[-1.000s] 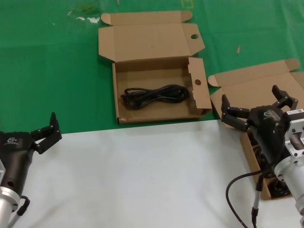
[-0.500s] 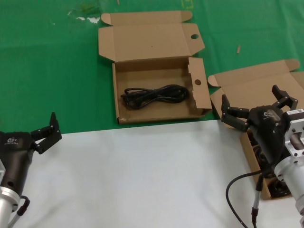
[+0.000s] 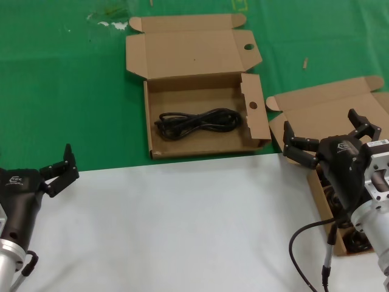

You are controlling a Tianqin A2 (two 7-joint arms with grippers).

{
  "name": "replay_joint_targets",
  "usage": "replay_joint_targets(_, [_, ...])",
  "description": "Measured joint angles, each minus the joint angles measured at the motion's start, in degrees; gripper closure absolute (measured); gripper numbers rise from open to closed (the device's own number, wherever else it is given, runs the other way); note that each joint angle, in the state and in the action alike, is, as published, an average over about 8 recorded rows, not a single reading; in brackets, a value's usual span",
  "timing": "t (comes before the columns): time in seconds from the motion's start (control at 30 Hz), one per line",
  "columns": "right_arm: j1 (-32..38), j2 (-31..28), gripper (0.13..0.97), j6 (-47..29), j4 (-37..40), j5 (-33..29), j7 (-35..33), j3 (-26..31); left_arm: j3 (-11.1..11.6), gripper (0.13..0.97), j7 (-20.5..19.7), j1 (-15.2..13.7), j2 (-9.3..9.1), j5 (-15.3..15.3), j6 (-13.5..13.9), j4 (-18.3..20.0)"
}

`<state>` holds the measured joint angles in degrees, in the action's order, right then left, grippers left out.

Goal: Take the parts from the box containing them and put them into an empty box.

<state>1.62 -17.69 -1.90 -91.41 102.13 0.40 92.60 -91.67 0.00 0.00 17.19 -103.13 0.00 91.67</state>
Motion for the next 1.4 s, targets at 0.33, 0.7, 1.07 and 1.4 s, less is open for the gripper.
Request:
replay_joint_targets(0.33, [0.0,0.0,0.129,0.0,0.0,0.0,0.0,0.0,0.0,0.132,0.0,0.0,0.00,0.0,0.0,0.0])
replay_joint_targets(0.7, [0.0,0.0,0.129,0.0,0.0,0.0,0.0,0.0,0.0,0.132,0.0,0.0,0.00,0.0,0.0,0.0])
replay_joint_targets(1.07, [0.0,0.0,0.129,0.0,0.0,0.0,0.0,0.0,0.0,0.132,0.0,0.0,0.00,0.0,0.0,0.0])
replay_joint_targets(1.4, [0.0,0.0,0.129,0.0,0.0,0.0,0.0,0.0,0.0,0.132,0.0,0.0,0.00,0.0,0.0,0.0])
